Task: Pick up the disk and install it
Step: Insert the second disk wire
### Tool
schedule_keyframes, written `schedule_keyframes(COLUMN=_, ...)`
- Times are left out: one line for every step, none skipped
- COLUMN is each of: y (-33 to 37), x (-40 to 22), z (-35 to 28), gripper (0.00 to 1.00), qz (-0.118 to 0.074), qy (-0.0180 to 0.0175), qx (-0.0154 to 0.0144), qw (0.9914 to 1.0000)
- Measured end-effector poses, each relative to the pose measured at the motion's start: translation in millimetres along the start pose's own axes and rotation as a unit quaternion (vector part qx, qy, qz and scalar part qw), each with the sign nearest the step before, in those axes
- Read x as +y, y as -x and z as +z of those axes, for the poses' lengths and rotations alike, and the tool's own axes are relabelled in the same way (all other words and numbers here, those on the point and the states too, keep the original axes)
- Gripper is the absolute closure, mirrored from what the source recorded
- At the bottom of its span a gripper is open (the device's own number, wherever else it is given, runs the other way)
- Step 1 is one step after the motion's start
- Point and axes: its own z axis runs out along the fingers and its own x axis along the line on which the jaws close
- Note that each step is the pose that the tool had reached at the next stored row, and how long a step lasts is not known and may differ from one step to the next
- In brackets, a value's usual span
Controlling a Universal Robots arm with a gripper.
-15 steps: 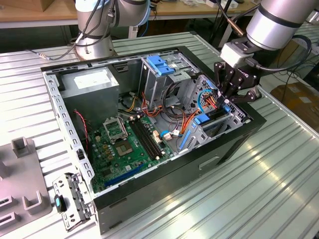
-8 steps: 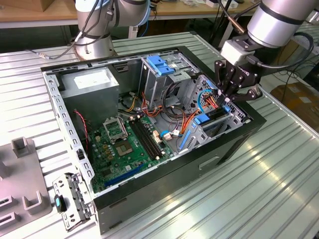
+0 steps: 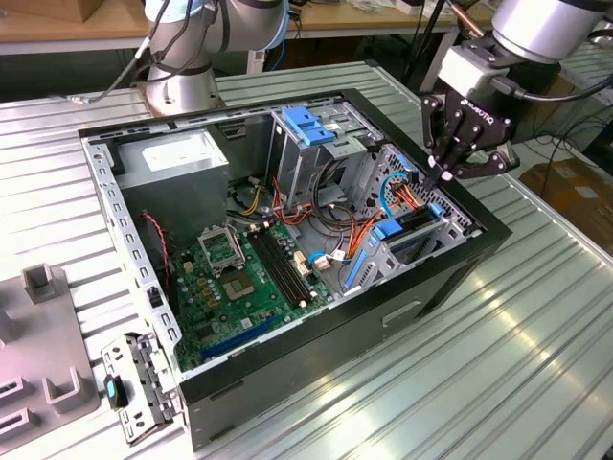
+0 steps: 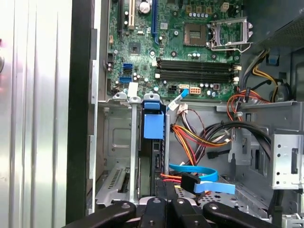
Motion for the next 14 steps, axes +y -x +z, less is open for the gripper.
schedule_keyframes(y=0.1, x=1.8, z=-0.4, gripper=0.89, qz=0.0, qy=0.0015, qx=-0.0001, qw=1.0)
schedule_keyframes(y=0.6, x=2.3, z=-1.8, gripper=0.89, qz=0.0, qy=0.0026, qx=0.0, qw=1.0)
schedule_keyframes(y=1.2, x=2.3, z=-4.3, gripper=0.89, qz=0.0, qy=0.0029, qx=-0.0001, qw=1.0)
schedule_keyframes(y=2.3, x=2.4, z=-7.9, gripper=0.89, qz=0.0, qy=0.0032, qx=-0.0001, qw=1.0)
schedule_keyframes(y=3.5, x=2.4, z=-11.1, gripper=0.89, qz=0.0, qy=0.0038, qx=0.0004, qw=0.99999)
schedule_keyframes(y=4.9, x=2.4, z=-12.0, gripper=0.89, qz=0.0, qy=0.0051, qx=0.0003, qw=0.99999)
schedule_keyframes(y=7.5, x=2.3, z=-12.5, gripper=0.89, qz=0.0, qy=0.0083, qx=0.0009, qw=0.99997)
schedule_keyframes(y=10.6, x=2.3, z=-12.6, gripper=0.89, qz=0.0, qy=0.0118, qx=0.0021, qw=0.99993)
schedule_keyframes(y=14.4, x=2.1, z=-12.5, gripper=0.89, qz=0.0, qy=0.015, qx=0.0038, qw=0.99988)
schedule_keyframes(y=18.6, x=2.0, z=-12.3, gripper=0.89, qz=0.001, qy=0.018, qx=0.0064, qw=0.99982)
schedule_keyframes(y=22.2, x=2.0, z=-12.2, gripper=0.89, qz=0.001, qy=0.0206, qx=0.0099, qw=0.99974)
schedule_keyframes(y=23.9, x=2.0, z=-12.0, gripper=0.89, qz=0.001, qy=0.0218, qx=0.013, qw=0.99968)
schedule_keyframes(y=26.9, x=1.9, z=-12.1, gripper=0.89, qz=0.001, qy=0.0223, qx=0.0193, qw=0.99957)
schedule_keyframes(y=28.9, x=1.8, z=-11.9, gripper=0.89, qz=0.001, qy=0.0225, qx=0.0235, qw=0.99947)
